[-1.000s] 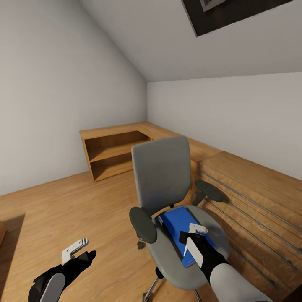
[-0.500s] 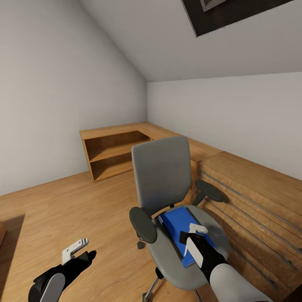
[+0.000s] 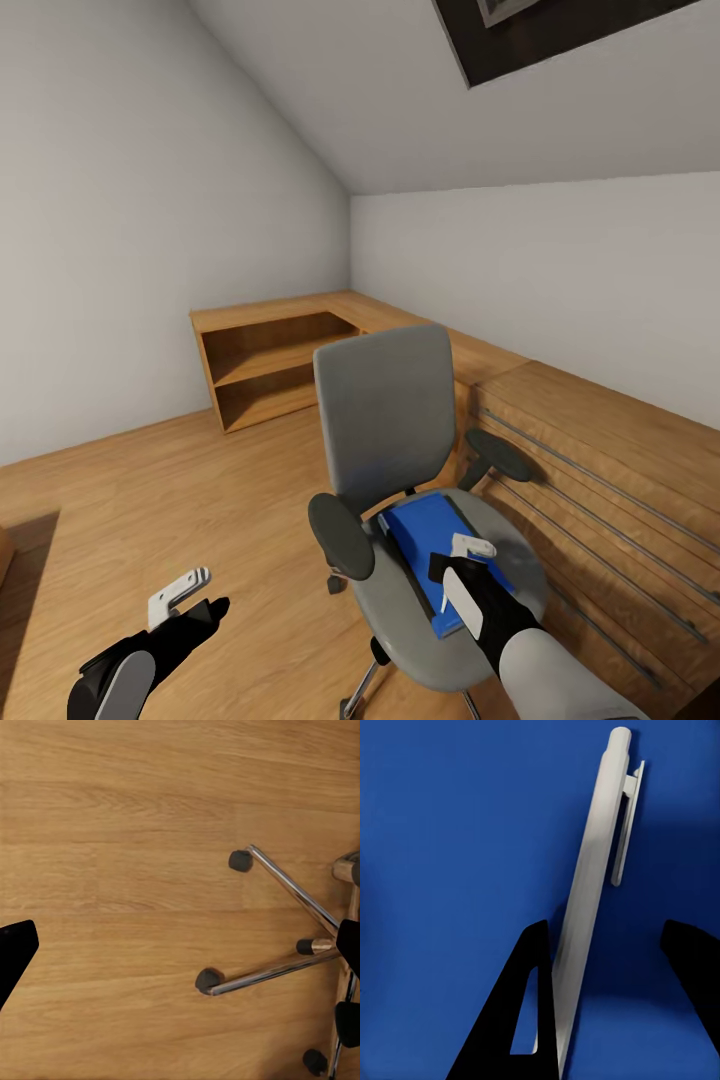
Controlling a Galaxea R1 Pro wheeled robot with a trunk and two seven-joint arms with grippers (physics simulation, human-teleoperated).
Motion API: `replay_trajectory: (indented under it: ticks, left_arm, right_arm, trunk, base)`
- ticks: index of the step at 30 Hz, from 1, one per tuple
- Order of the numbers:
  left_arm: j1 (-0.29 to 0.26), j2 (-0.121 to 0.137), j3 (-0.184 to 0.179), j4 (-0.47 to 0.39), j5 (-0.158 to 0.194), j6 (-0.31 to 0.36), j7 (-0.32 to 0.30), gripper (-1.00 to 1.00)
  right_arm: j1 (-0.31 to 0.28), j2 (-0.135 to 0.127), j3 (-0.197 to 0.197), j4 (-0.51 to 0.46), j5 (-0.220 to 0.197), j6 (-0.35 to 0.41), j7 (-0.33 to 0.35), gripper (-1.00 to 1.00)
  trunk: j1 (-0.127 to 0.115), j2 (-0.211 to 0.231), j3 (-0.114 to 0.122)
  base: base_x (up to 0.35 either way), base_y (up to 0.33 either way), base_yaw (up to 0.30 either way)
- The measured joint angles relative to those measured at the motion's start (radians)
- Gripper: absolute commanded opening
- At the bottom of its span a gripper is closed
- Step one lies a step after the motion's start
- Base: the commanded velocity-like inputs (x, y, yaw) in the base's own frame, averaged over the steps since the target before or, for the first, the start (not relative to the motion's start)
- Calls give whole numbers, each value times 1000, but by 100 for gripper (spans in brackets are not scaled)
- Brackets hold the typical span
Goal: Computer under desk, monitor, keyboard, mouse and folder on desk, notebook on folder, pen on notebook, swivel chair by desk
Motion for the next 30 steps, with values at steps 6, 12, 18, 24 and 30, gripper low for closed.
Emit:
replay_trajectory:
  ticks: [6,12,18,24,30]
  left_arm:
    - [0,0,0,0,0,0,0,100]
    - [0,0,0,0,0,0,0,100]
    - [0,0,0,0,0,0,0,100]
    - [0,0,0,0,0,0,0,100]
    - [0,0,0,0,0,0,0,100]
  right_arm:
    - [0,0,0,0,1,0,-1,-100]
    - [0,1,1,1,2,0,-7,-100]
    - [0,1,1,7,5,-7,-35,-100]
    - [0,1,1,7,11,-6,-38,-100]
    - [0,1,1,7,10,-7,-38,-100]
  trunk:
    - [0,0,0]
    - [0,0,0]
    - [0,0,0]
    - [0,0,0]
    - [0,0,0]
  base:
    - [0,0,0]
    - [0,0,0]
    - [0,0,0]
    - [0,0,0]
    - [0,0,0]
